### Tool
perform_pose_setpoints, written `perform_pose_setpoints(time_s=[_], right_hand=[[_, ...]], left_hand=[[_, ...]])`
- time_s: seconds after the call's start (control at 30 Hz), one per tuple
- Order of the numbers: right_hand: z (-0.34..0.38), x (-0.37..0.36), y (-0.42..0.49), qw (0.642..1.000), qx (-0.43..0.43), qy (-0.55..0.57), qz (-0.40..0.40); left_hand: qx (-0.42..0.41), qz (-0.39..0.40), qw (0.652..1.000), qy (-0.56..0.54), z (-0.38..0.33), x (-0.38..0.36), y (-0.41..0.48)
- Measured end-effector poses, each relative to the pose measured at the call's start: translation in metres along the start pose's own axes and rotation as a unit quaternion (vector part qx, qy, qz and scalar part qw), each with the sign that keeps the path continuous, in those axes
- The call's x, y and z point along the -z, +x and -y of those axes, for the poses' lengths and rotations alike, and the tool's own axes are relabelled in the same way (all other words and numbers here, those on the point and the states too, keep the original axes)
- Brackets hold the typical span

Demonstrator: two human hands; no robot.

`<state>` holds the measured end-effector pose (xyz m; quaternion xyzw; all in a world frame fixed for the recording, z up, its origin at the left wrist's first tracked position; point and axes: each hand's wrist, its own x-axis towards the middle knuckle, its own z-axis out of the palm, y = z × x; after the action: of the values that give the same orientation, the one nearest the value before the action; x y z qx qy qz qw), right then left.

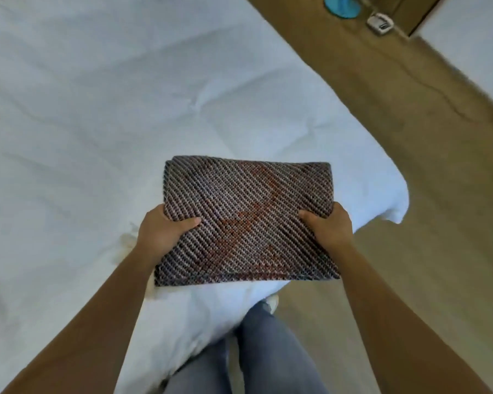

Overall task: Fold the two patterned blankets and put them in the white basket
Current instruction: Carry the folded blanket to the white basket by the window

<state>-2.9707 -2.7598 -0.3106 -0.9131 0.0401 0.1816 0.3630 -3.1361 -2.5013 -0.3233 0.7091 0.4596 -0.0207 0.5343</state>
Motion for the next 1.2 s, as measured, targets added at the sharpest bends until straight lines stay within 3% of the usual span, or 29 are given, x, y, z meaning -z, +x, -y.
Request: perform_pose_setpoints(time_s=[0.23, 0.53, 0.87, 1.2], right_hand=[[-0.135, 0.169, -0.088, 0.964, -0.113, 0.155, -0.186], [-0.354, 0.336, -0.268, 0.862, -0.265, 0.205, -0.38], [-0.542, 0.432, -0.419, 0.716, -0.369, 0.278, -0.523], [-0.693, 0.547, -0.419, 0.6, -0.426, 0.324, -0.594]], left_hand=[[-0.165, 0.161, 0.967, 0.111, -0.097, -0.144, -0.095], [-0.318, 0.368, 0.846, 0.218, -0.135, -0.39, -0.306], [-0.397, 0.528, 0.689, 0.298, -0.121, -0.622, -0.527], [-0.415, 0.611, 0.587, 0.331, -0.138, -0.858, -0.672]])
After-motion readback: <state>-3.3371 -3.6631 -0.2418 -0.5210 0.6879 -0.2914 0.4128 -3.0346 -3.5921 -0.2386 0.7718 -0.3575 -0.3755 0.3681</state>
